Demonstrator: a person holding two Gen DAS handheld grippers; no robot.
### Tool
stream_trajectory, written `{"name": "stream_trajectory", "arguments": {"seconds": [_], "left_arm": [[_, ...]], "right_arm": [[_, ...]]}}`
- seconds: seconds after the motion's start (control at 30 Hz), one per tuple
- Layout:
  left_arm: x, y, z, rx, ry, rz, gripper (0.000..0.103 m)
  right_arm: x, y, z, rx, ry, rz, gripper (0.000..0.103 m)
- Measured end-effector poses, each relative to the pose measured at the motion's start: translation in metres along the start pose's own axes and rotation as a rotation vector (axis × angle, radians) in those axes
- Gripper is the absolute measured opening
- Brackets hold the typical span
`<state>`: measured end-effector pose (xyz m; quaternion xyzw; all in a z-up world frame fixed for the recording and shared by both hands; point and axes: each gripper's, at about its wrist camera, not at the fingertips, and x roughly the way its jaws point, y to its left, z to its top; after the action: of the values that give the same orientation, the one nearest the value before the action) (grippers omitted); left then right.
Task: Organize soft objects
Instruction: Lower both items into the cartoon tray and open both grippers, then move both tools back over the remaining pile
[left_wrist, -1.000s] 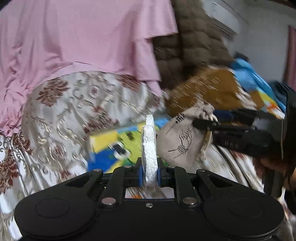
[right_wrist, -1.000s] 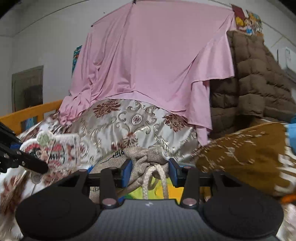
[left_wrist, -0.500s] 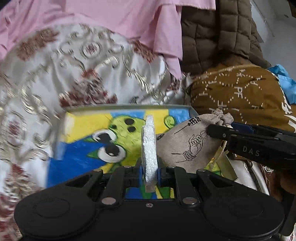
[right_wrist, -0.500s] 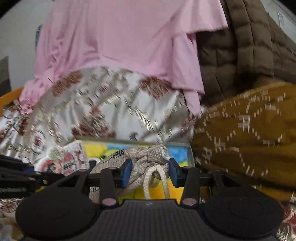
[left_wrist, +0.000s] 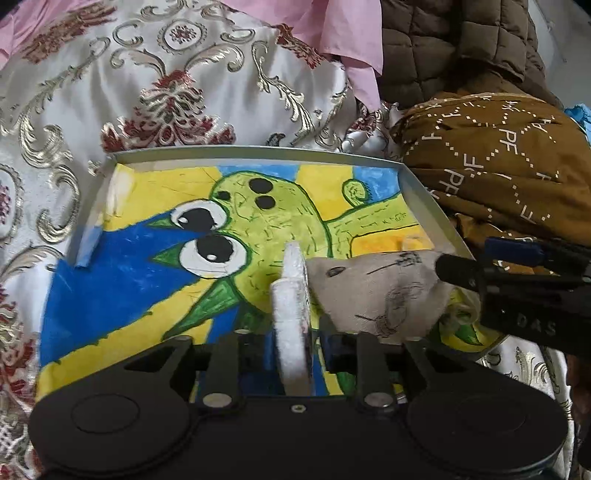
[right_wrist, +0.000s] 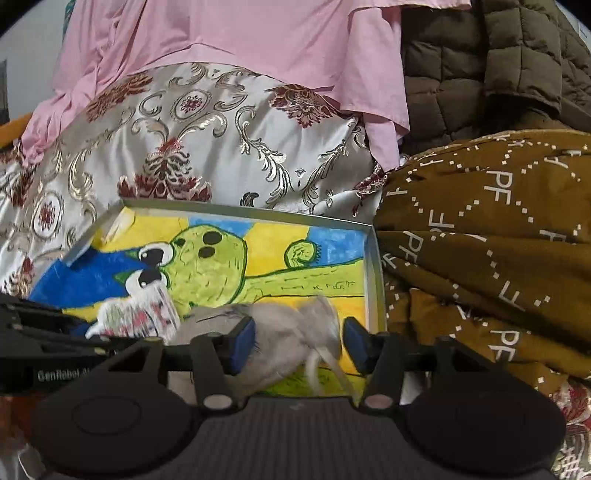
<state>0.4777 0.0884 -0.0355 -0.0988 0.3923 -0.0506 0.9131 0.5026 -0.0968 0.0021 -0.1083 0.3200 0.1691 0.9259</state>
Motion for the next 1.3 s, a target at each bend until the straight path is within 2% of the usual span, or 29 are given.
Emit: {"name": "stream_trajectory", "arguments": {"seconds": [0.03,0.1,0.17,0.2,0.33,0.6,0.8,0.9,1.0,1.13,1.3], "left_arm": [[-0.004,-0.001,0.000,0.008,-0.007,0.012,0.034],[-0.014,-0.002,0.001,0.020,-0.026,0.031,0.043],[-0.030,-0.005,0.001,0.024,-0.061,0.053,0.064],[-0.039,-0.006,0.001,0.027,-0.085,0.065,0.071],[-0.077,-0.016,0.000,0.066,-0.169,0.100,0.078],[-0.177,-0.037,-0.017,0.114,-0.357,0.145,0.101],[-0.250,-0.045,-0.054,0.152,-0.449,0.162,0.102],[-0.278,-0.050,-0.078,0.191,-0.460,0.190,0.102],[-0.304,-0.054,-0.105,0.189,-0.474,0.199,0.102],[-0.324,-0.059,-0.142,0.181,-0.466,0.187,0.102],[-0.331,-0.062,-0.190,0.182,-0.456,0.164,0.102]], "right_arm": [[-0.002,0.000,-0.001,-0.008,-0.004,-0.008,0.071],[-0.008,-0.001,-0.002,-0.012,-0.014,-0.013,0.076],[-0.017,-0.002,-0.003,0.002,-0.025,-0.014,0.079],[-0.024,-0.003,-0.003,0.012,-0.038,-0.011,0.082],[-0.056,-0.004,-0.004,0.035,-0.105,0.006,0.089],[-0.136,-0.007,-0.012,0.114,-0.239,0.038,0.102],[-0.211,-0.005,-0.031,0.162,-0.347,0.064,0.103],[-0.244,0.000,-0.050,0.173,-0.385,0.071,0.103],[-0.274,0.008,-0.071,0.168,-0.406,0.076,0.103],[-0.304,0.020,-0.101,0.178,-0.424,0.066,0.103],[-0.327,0.039,-0.145,0.189,-0.414,0.034,0.103]]}}
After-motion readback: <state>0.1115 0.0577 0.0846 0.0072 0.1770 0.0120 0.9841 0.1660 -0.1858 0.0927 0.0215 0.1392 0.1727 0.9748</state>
